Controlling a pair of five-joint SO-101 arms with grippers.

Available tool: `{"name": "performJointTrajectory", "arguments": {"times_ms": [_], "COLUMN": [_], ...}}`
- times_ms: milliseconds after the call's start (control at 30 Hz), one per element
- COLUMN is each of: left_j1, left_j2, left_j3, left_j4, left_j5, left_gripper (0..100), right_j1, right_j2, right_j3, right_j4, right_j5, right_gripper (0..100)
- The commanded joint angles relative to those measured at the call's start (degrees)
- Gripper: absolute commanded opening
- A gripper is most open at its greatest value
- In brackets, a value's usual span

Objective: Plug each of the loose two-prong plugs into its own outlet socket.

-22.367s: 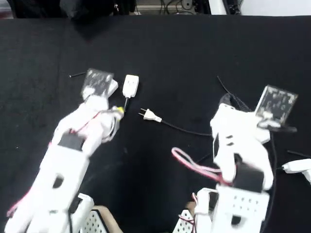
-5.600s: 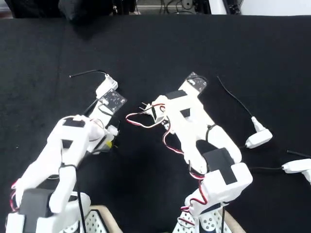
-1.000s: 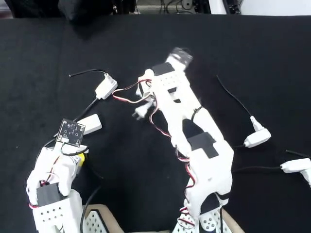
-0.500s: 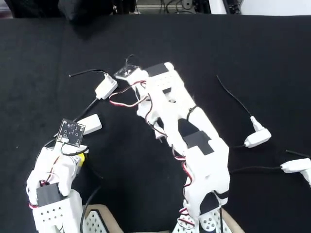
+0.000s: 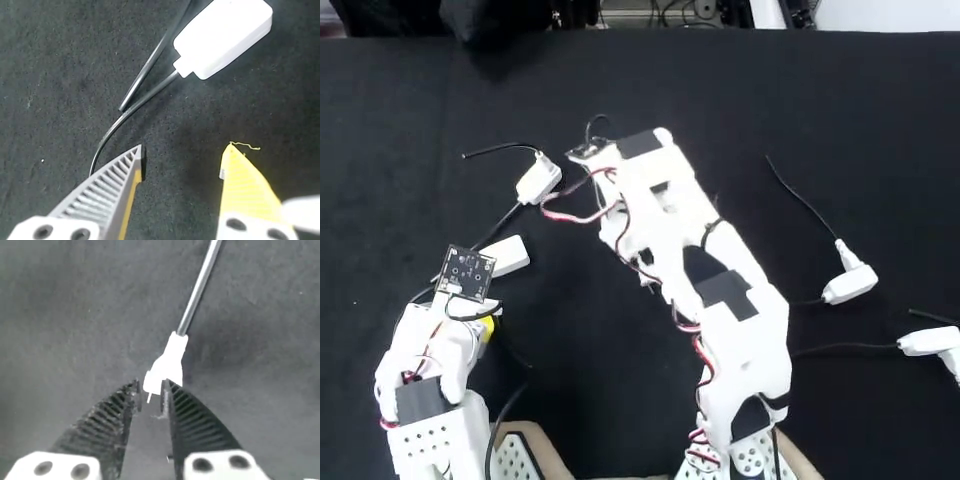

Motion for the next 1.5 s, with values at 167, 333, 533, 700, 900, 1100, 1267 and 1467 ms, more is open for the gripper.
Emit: {"name": "performJointTrajectory", "arguments": {"times_ms": [167,333,533,700,900,1100,1267,1467], "left_j1": [-0.5,-0.5,-0.5,-0.5,-0.4,-0.4,-0.4,-0.4], "left_j2": [-0.5,-0.5,-0.5,-0.5,-0.5,-0.5,-0.5,-0.5], "left_j3": [1.0,1.0,1.0,1.0,1.0,1.0,1.0,1.0], "left_j4": [0.1,0.1,0.1,0.1,0.2,0.2,0.2,0.2], "left_j5": [-0.5,-0.5,-0.5,-0.5,-0.6,-0.6,-0.6,-0.6], "left_gripper": [25,25,25,25,25,25,25,25], "right_j1": [4.9,3.9,2.2,0.7,0.6,0.8,0.8,0.9], "right_j2": [-0.7,-2.9,-4.0,-4.4,-4.4,-4.4,-4.4,-4.4], "right_j3": [7.5,8.0,12.7,16.4,16.4,15.3,12.3,6.5], "right_j4": [-7.5,-7.8,-9.9,-14.0,-14.3,-13.8,-8.6,-2.7], "right_j5": [4.3,6.0,6.6,5.7,4.3,4.2,4.6,6.9], "right_gripper": [7.0,7.1,16.5,22.6,19.4,2.6,4.5,15.2]}}
